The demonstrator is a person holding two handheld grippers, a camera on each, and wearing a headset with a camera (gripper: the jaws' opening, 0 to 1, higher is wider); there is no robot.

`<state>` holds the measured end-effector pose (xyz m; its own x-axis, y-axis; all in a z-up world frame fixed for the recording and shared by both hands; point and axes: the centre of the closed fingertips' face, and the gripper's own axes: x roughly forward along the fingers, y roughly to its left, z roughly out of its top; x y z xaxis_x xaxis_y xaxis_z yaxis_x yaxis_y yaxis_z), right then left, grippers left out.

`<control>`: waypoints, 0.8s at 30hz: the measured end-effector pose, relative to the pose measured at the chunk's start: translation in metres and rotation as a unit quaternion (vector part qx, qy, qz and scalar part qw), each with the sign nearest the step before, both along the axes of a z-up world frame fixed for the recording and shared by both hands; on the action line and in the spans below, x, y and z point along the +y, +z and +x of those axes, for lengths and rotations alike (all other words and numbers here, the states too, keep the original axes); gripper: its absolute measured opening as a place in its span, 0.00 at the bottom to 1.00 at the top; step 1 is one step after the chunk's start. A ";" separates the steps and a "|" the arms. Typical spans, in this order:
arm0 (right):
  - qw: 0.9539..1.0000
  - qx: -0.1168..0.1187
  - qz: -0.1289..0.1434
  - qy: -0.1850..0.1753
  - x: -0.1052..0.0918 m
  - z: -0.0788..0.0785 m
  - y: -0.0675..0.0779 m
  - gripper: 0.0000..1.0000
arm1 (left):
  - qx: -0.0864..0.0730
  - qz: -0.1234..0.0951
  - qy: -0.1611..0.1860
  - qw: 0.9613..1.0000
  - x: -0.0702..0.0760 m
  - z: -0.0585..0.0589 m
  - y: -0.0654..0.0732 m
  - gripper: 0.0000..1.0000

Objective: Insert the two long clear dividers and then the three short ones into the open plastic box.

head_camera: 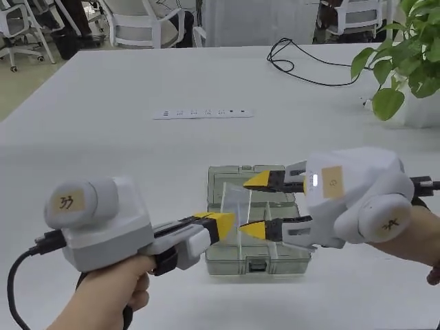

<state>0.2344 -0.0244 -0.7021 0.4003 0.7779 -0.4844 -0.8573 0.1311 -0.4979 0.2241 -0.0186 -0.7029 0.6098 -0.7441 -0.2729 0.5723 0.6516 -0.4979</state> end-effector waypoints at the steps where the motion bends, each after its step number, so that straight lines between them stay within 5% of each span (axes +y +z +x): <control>1: 1.000 0.002 0.001 -0.001 0.000 0.000 0.000 0.35 | -0.003 0.002 -0.003 1.000 0.000 0.000 0.000 0.00; 7: 0.999 0.027 0.019 -0.006 0.001 -0.004 0.002 0.35 | -0.058 0.072 -0.039 0.995 0.006 -0.001 -0.001 0.00; 12: 0.999 0.043 0.032 -0.003 0.002 -0.007 0.006 0.33 | -0.099 0.138 -0.077 0.982 0.010 -0.003 -0.007 0.00; 15: 0.998 0.050 0.036 0.000 0.003 -0.008 0.008 0.32 | -0.116 0.150 -0.096 0.977 0.008 -0.007 -0.007 0.00; 18: 0.997 0.060 0.038 0.005 0.002 -0.008 0.009 0.32 | -0.134 0.181 -0.120 0.967 0.007 -0.009 -0.011 0.00; 19: 0.997 0.063 0.038 0.007 0.002 -0.008 0.009 0.31 | -0.130 0.175 -0.119 0.969 0.006 -0.010 -0.011 0.00; 24: 0.995 0.091 0.034 0.032 0.002 -0.016 0.006 0.28 | -0.142 0.181 -0.148 0.962 0.003 -0.015 -0.011 0.00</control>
<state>0.2187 -0.0229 -0.6963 0.2593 0.8321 -0.4902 -0.9399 0.1007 -0.3261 0.2090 -0.0159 -0.7137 0.4735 -0.7845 -0.4005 0.8389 0.5402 -0.0663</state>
